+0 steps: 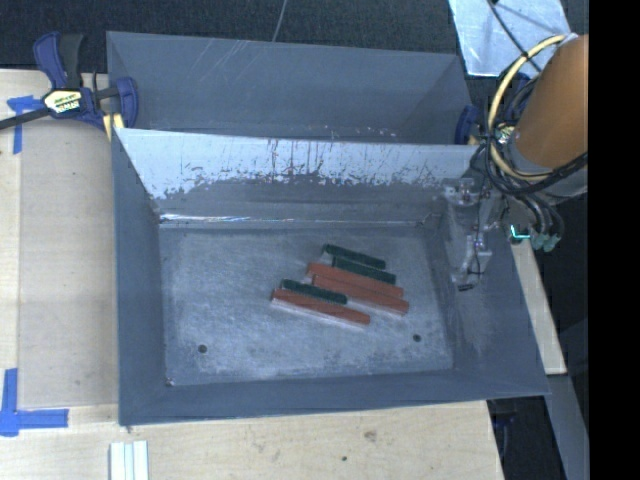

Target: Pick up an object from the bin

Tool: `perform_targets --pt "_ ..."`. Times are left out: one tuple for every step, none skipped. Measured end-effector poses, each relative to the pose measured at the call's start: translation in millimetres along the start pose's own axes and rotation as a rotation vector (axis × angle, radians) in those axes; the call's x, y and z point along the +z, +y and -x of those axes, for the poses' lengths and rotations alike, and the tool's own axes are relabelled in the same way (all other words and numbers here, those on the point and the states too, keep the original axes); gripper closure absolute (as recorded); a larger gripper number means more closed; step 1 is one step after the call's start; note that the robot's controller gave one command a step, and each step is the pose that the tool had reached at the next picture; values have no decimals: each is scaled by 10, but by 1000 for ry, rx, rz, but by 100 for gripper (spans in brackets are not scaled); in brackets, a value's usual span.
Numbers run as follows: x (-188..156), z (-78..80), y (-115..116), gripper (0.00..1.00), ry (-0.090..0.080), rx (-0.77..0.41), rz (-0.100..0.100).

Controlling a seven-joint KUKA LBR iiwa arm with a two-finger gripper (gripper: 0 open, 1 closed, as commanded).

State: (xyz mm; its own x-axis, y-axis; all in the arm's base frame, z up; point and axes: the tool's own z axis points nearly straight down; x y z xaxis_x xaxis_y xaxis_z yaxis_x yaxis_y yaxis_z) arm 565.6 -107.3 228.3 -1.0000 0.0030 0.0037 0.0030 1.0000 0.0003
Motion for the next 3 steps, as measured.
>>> perform_targets --pt "-43 16 5 0 -8 -3 -1" --pt "843 253 443 0 1 203 -2" --pt "669 430 927 0 -9 316 3"
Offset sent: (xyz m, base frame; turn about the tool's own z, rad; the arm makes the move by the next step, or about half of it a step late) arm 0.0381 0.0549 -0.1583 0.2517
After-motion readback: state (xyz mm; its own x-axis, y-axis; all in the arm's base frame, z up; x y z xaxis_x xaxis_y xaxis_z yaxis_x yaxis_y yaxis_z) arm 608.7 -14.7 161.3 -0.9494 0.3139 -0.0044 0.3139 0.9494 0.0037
